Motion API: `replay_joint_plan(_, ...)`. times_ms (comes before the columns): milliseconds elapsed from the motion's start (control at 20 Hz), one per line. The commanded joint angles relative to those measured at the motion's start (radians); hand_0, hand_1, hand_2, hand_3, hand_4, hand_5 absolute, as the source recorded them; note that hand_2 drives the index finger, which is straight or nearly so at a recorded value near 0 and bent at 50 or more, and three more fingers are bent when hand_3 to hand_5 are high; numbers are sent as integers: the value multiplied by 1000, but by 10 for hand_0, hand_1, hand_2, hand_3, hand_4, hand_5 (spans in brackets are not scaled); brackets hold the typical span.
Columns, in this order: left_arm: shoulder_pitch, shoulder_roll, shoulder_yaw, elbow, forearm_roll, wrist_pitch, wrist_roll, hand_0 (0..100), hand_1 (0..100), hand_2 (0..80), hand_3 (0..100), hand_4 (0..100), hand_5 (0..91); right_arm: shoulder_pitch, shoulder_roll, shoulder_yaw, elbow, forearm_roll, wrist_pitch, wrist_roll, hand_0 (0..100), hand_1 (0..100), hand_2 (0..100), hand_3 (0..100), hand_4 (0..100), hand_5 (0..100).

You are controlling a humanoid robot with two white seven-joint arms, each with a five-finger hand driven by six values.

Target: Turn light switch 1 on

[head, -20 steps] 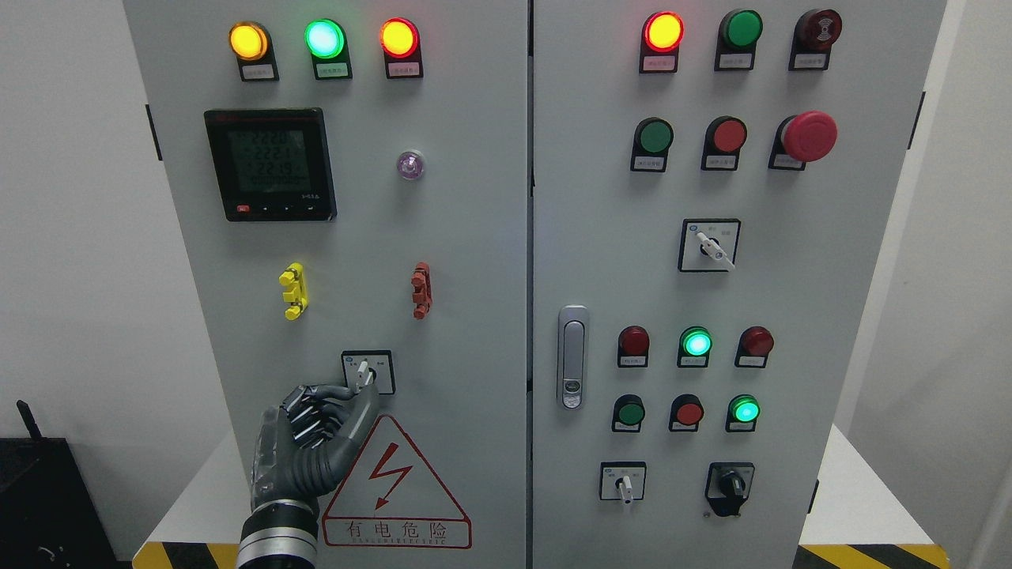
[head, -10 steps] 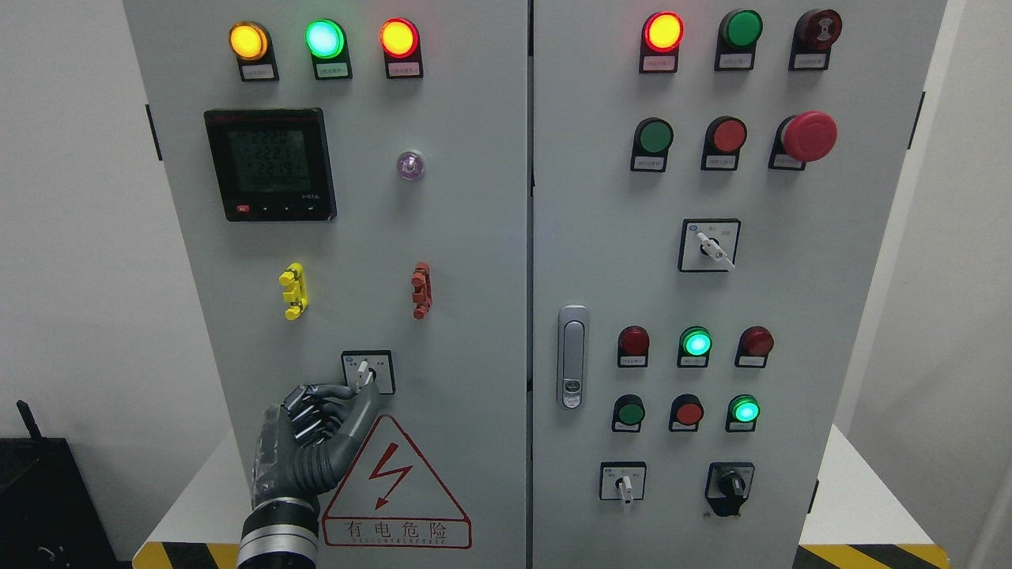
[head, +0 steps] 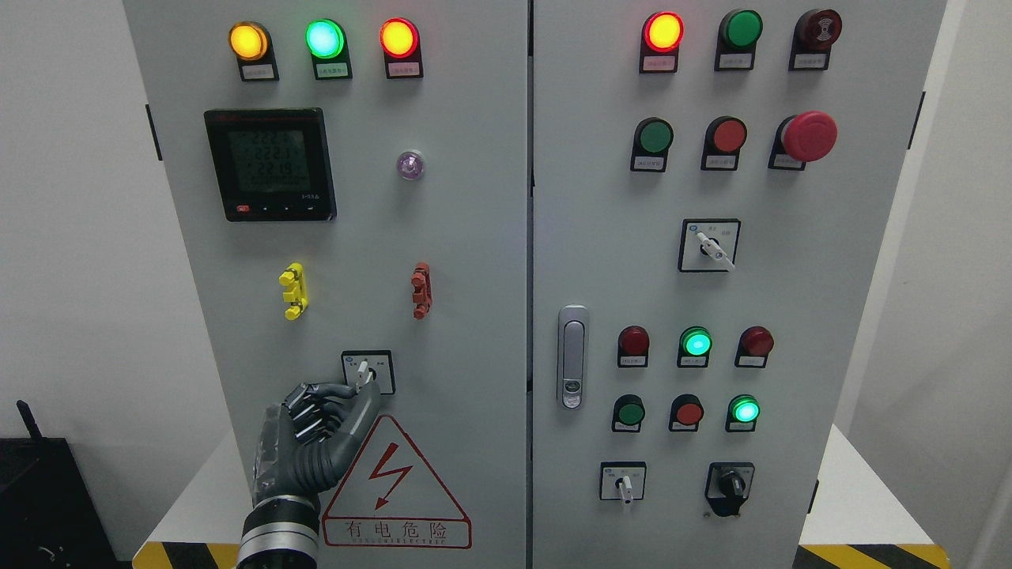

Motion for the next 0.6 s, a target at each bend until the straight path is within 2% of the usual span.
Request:
replay_joint_plan(0, -5, 0, -34, 3, 0, 11, 0, 176, 724, 570, 830, 898, 811, 0, 0, 0, 0, -25, 1, 0, 0, 0, 0, 0, 0, 0)
replay_joint_plan(550, -19, -10, -35, 4, -2, 27, 0, 178, 715, 584, 841, 904, 820, 0, 0, 0, 0, -25, 1, 0, 0, 0, 0, 0, 0, 0)
